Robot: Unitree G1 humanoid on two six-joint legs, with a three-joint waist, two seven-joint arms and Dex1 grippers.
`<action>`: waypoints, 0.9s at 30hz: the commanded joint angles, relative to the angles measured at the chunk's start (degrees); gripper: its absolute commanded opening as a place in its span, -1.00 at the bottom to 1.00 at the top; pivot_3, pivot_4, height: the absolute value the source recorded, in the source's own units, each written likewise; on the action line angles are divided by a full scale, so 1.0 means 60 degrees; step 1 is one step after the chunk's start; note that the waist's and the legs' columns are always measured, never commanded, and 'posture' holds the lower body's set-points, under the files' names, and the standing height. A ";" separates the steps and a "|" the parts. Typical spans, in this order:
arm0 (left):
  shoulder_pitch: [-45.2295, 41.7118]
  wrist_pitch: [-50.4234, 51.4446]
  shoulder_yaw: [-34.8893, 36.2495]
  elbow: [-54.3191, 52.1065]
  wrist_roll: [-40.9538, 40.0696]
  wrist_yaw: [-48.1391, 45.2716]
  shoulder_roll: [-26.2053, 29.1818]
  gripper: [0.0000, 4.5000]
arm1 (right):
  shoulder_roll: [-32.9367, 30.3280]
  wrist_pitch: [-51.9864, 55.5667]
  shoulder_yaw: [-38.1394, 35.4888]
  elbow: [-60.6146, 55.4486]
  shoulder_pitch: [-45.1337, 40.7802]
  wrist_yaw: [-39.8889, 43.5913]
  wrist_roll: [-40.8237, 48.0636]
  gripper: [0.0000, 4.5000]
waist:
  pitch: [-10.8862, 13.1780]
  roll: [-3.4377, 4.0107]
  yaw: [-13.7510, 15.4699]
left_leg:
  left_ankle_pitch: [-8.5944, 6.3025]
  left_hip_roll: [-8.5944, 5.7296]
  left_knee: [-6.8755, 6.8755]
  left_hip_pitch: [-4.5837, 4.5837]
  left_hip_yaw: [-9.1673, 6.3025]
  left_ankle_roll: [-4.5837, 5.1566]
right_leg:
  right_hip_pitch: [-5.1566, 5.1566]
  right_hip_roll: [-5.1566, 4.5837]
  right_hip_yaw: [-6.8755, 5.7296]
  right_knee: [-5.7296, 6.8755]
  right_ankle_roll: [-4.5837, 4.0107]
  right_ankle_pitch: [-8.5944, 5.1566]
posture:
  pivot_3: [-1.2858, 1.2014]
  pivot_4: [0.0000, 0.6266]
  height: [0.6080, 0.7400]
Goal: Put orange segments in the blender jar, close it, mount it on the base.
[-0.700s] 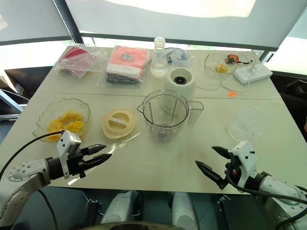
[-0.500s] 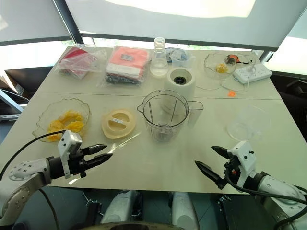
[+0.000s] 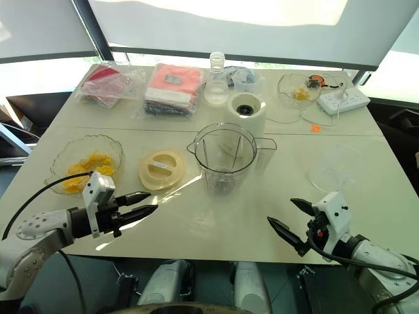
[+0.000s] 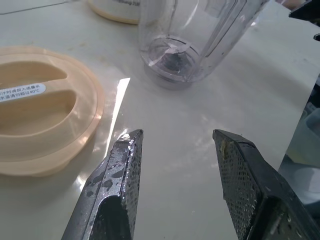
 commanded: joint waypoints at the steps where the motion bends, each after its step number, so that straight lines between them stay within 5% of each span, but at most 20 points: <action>1: -0.0168 -0.0104 -0.0178 -0.0268 0.0032 -0.0175 0.0166 0.02 | 0.0000 -0.0141 -0.0328 -0.0220 0.0113 -0.0013 0.0031 0.99 | 0.0000 0.0000 0.0003 | 0.0000 0.0000 0.0000 0.0000 0.0000 0.0000 | 0.0001 0.0000 0.0000 0.0001 0.0000 0.0000 | 0.03 -0.52 1.00; 7: -0.1004 0.0016 -0.0193 0.0313 0.0229 0.0183 0.0178 0.02 | -0.0265 0.0194 -0.1269 -0.0497 0.0070 0.0084 0.0720 0.99 | 0.0000 0.0003 0.0012 | 0.0000 -0.0001 0.0001 0.0034 0.0000 0.0000 | 0.0035 -0.0004 0.0000 0.0001 0.0000 0.0000 | 0.03 -0.52 1.00; 16: -0.2268 0.0771 0.0880 0.1324 -0.0170 0.1160 0.0060 0.02 | -0.2169 0.2334 -0.5175 -0.2158 0.0771 0.0192 0.5570 0.99 | -0.0001 -0.0016 0.0007 | -0.0001 0.0011 -0.0014 0.0049 -0.0011 0.0001 | 0.0049 0.0020 0.0000 0.0008 0.0004 -0.0002 | 0.03 -0.52 1.00; 20: -0.2244 0.0664 0.1088 0.0928 -0.0034 0.1859 -0.0318 0.02 | -0.2583 0.2366 -0.5305 -0.2404 0.0660 -0.0164 0.6437 0.99 | 0.0000 -0.0033 0.0011 | -0.0001 0.0004 -0.0006 0.0049 0.0000 0.0001 | 0.0055 0.0003 0.0003 -0.0002 0.0004 -0.0002 | 0.03 -0.52 1.00; 27: -0.2219 0.2280 0.2047 -0.1445 0.0052 0.6292 -0.2516 0.02 | -0.2524 0.2156 -0.4135 -0.2310 0.0476 -0.0333 0.7234 0.99 | -0.0008 -0.0087 0.0014 | -0.0001 0.0000 0.0001 0.0049 -0.0008 0.0001 | 0.0074 -0.0013 0.0015 -0.0009 0.0007 -0.0001 | 0.03 -0.52 1.00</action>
